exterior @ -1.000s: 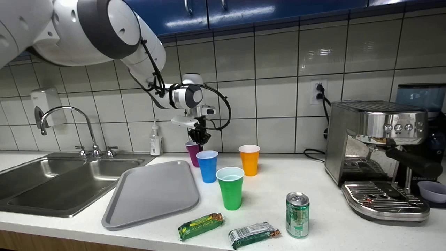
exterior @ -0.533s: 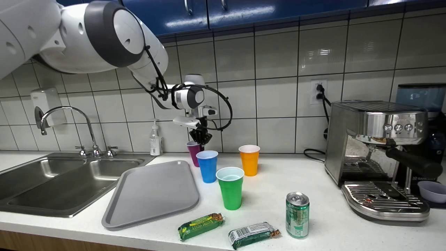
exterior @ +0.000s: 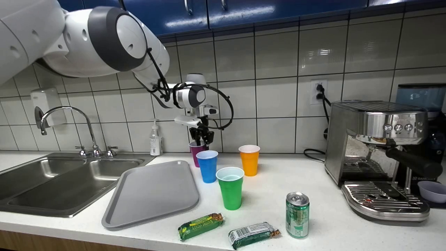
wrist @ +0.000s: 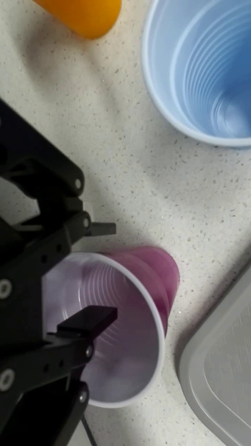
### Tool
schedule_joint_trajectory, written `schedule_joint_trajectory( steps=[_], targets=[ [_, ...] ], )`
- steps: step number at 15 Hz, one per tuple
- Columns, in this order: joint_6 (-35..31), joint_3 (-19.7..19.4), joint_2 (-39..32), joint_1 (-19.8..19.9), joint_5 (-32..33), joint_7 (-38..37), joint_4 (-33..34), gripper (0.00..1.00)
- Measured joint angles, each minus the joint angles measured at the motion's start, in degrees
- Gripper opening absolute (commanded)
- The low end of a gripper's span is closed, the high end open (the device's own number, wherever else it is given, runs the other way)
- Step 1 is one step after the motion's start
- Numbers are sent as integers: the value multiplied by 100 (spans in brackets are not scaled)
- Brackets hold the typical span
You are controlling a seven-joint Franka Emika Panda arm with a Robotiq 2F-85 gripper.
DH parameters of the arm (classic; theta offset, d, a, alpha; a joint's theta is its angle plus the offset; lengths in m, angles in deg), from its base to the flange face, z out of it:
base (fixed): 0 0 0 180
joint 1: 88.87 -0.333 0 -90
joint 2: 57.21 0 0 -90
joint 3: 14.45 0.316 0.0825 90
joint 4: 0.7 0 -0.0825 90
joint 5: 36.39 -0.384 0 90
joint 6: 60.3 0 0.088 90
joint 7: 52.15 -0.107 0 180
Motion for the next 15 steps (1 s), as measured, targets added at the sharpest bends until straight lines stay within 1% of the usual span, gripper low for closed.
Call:
schedule_joint_trajectory(
  steps=[1, 2, 15],
  targets=[
    [3, 0, 0, 1, 0, 0, 19, 95],
    [4, 0, 0, 1, 0, 0, 38, 99],
    [1, 5, 78, -2, -7, 0, 97, 100]
  ],
)
